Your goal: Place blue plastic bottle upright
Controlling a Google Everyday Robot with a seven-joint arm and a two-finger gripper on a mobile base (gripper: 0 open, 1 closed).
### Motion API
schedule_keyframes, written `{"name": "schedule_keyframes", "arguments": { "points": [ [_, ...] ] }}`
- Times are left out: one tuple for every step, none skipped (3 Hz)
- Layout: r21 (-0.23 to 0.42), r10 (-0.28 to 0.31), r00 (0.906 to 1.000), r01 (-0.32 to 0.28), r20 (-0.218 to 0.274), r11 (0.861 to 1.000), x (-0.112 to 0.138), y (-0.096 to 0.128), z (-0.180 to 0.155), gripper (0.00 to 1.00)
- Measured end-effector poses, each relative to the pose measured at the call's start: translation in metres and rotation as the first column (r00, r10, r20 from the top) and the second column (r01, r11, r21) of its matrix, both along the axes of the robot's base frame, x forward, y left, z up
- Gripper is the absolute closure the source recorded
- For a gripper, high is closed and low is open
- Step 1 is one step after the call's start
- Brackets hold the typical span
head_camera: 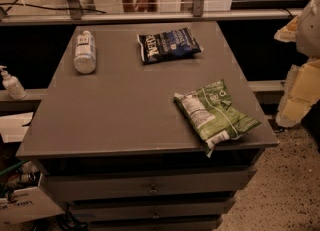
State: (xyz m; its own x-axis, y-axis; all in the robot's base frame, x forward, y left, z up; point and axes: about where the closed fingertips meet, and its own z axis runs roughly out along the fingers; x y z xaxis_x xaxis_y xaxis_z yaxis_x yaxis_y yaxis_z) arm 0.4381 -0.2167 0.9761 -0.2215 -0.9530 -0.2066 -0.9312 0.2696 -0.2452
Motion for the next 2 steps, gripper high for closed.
{"name": "schedule_keyframes", "arguments": {
  "points": [
    [0.000, 0.000, 1.0000, 0.000, 0.000, 1.000, 0.0000, 0.0000, 0.0000, 0.00],
    [-0.008, 0.015, 0.9997, -0.015, 0.018, 1.000, 0.0042, 0.0015, 0.0013, 0.00]
  ]
}}
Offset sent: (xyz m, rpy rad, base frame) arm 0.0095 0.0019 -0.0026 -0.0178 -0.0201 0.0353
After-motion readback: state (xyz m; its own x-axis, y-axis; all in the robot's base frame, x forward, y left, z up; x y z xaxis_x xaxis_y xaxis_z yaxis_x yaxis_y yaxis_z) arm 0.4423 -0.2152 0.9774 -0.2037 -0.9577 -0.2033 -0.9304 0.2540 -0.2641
